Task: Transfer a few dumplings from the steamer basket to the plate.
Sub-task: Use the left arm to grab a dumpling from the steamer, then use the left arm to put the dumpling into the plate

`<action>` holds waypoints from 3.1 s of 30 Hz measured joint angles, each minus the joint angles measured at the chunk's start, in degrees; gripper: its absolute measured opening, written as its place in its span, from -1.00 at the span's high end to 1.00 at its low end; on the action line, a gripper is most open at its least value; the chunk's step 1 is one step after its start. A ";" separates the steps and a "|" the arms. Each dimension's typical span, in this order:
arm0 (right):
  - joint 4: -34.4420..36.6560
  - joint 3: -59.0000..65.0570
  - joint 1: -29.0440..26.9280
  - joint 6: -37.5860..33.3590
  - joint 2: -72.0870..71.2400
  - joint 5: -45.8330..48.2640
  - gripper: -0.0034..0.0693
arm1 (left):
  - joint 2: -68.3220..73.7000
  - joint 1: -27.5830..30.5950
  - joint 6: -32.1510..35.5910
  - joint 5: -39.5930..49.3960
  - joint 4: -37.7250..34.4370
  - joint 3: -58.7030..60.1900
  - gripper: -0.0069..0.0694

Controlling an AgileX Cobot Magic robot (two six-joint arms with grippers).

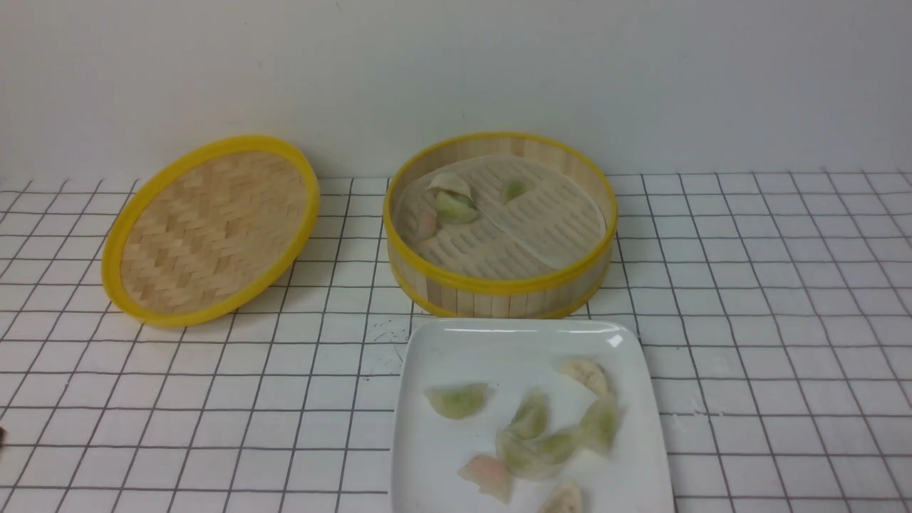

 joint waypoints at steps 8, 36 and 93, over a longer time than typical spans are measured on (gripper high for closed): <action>0.00 0.00 0.00 0.00 0.00 0.00 0.94 | 8.12 0.00 -7.96 -6.82 -4.26 -16.30 0.83; 18.21 -30.50 0.00 2.19 20.18 26.10 0.94 | 120.32 -16.97 7.27 74.45 8.39 -122.16 0.83; 16.89 -46.43 0.00 -10.40 40.21 46.25 0.94 | 121.13 -28.84 11.20 74.93 1.08 -109.09 0.39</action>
